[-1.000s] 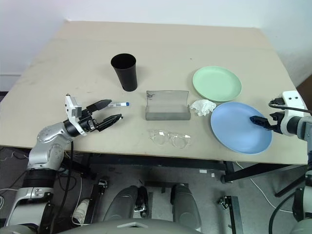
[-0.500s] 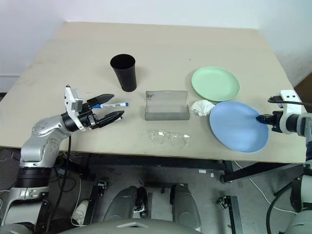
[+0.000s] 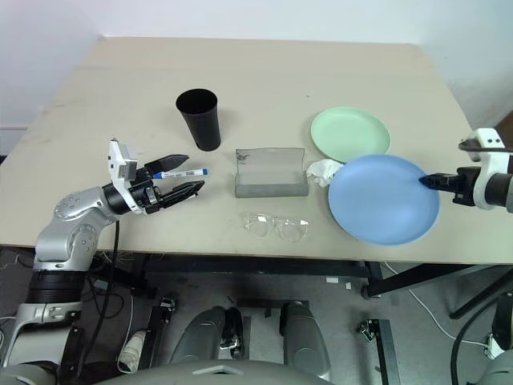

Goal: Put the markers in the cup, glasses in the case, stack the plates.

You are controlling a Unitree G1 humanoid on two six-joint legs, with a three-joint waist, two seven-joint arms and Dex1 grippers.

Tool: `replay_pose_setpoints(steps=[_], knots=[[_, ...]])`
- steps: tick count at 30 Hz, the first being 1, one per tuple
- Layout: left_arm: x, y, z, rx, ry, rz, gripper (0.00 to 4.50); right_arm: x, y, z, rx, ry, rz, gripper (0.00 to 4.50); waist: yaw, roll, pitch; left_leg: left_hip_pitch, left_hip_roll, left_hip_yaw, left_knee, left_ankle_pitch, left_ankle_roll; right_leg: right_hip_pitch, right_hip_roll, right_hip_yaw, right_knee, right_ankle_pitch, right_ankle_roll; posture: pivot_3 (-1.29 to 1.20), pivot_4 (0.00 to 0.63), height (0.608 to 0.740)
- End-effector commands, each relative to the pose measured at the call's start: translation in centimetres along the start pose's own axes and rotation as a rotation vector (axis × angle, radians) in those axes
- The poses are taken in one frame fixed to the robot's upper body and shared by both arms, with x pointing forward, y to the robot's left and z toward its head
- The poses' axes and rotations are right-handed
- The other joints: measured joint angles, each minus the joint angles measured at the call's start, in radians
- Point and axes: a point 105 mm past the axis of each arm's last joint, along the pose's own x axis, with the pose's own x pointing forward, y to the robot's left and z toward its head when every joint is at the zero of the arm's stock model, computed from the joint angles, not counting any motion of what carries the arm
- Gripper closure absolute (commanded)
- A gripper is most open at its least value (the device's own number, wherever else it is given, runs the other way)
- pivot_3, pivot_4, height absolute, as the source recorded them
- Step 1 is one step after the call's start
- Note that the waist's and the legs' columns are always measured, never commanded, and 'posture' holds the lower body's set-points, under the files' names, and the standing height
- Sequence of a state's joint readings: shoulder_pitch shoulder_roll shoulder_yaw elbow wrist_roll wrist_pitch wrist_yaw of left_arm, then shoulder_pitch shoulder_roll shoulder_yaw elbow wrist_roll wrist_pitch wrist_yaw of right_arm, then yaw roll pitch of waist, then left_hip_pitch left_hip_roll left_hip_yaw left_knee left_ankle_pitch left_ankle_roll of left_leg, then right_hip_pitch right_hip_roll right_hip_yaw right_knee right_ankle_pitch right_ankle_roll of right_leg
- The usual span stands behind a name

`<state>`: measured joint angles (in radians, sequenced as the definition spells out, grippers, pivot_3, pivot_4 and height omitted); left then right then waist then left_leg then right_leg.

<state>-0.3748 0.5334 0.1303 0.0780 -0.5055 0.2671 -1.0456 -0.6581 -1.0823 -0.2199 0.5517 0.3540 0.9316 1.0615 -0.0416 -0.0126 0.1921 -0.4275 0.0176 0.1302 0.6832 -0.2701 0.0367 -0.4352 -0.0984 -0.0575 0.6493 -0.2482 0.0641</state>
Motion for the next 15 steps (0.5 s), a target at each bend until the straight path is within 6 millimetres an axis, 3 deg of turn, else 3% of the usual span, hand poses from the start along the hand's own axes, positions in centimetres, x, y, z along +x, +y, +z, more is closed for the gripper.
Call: replay_pose_setpoints(steps=[1, 6, 10, 15], knots=[[-0.5, 0.1, 0.8, 0.041, -0.025, -0.003, 0.0, -2.0, 1.3, 3.9, -0.036, -0.139, 0.041, 4.48, 0.001, 0.0, 0.0, 0.0, 0.0, 0.0, 0.0, 0.0, 0.0, 0.0, 0.0, 0.0, 0.0, 0.0, 0.0, 0.0, 0.15, 0.71], [-1.0, 0.2, 0.2, 0.04, -0.023, 0.002, 0.0, -1.4, 3.1, 7.2, -0.034, -0.254, 0.09, 4.48, 0.0, 0.0, 0.0, -0.001, 0.0, 0.0, -0.001, -0.001, 0.001, -0.002, 0.0, 0.0, 0.0, 0.0, 0.0, 0.0, 0.15, 0.71], [-1.4, 0.3, -0.3, 0.041, -0.02, 0.009, 0.0, 1.3, 2.9, 9.7, 0.014, -0.32, -0.007, 4.48, -0.006, 0.001, 0.0, -0.004, 0.0, 0.001, -0.001, 0.0, 0.0, -0.007, -0.001, 0.002, 0.0, 0.0, -0.001, 0.0, 0.15, 0.71], [-2.5, 0.9, -1.5, 0.043, -0.016, 0.04, 0.0, 5.3, 3.1, 10.8, 0.076, -0.307, -0.084, 4.48, -0.004, 0.001, 0.0, -0.008, 0.0, 0.002, -0.002, 0.002, -0.004, -0.01, 0.0, 0.001, 0.0, 0.0, -0.001, 0.0, 0.15, 0.71]])
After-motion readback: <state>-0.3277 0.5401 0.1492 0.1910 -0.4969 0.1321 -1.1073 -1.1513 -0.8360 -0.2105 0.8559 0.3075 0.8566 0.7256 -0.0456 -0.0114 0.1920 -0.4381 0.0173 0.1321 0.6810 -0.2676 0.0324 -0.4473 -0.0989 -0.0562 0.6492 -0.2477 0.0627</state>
